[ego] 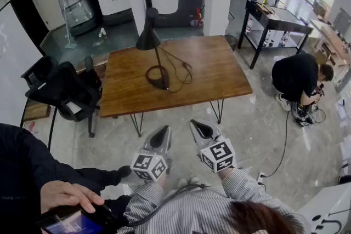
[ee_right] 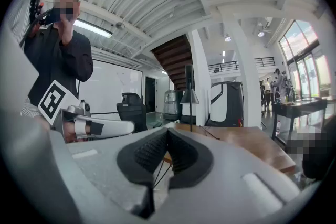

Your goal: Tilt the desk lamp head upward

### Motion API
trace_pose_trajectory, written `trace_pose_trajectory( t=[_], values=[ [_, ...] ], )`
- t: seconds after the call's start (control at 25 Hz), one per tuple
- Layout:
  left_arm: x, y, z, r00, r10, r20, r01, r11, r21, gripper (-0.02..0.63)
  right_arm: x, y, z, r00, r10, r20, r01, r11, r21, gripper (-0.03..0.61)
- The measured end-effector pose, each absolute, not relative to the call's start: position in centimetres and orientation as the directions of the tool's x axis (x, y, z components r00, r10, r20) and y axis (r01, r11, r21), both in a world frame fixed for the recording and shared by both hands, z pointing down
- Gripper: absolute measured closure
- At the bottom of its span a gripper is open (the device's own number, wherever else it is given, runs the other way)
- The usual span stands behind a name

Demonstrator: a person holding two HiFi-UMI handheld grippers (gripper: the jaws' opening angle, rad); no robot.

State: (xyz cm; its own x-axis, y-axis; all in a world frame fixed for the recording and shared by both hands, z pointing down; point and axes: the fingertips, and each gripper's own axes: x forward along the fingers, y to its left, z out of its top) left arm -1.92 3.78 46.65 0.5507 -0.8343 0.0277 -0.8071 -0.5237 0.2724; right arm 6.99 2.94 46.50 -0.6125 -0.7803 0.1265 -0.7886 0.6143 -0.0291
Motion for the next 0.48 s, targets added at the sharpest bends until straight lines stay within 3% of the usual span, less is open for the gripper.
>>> trace_pose_trajectory(
  t=[0.48],
  values=[
    [-1.68, 3.84, 46.76, 0.525, -0.851, 0.012, -0.804, -0.491, 0.335, 0.609, 7.10, 3.54, 46.42, -0.632, -0.759, 0.156, -0.767, 0.641, 0.011, 0.578]
  ],
)
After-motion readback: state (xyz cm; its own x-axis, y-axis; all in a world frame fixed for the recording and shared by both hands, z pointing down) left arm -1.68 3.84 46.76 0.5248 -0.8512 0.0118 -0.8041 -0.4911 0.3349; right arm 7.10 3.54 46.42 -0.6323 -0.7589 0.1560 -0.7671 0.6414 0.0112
